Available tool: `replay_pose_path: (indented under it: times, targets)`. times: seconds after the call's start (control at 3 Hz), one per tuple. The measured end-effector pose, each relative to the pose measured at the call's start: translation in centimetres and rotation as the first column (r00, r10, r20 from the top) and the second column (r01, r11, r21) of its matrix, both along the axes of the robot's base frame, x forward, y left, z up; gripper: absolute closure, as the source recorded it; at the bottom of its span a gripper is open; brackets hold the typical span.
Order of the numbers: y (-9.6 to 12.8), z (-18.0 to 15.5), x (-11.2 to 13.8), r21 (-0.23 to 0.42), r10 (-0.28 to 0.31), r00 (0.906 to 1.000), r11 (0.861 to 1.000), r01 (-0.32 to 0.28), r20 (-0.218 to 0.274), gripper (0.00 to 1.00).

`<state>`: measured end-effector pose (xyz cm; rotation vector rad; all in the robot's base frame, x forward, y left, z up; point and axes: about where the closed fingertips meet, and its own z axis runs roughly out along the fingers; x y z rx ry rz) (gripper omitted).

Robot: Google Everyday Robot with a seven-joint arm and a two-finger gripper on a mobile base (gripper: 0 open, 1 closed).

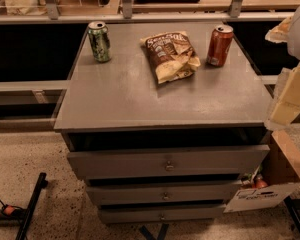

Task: Move coke can near green can

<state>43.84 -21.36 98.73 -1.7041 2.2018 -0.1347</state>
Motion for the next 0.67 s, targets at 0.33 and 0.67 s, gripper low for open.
replay_pose_path:
  times: [0.33,0.67]
  targets:
    - [0.0,0.0,0.0,0.000,0.000,1.0000,1.000,0.000,0.000,0.00]
    - [-0.7,0.9,1.9,-0.033,-0.012,0.9967,0.999,0.015,0.080,0.00]
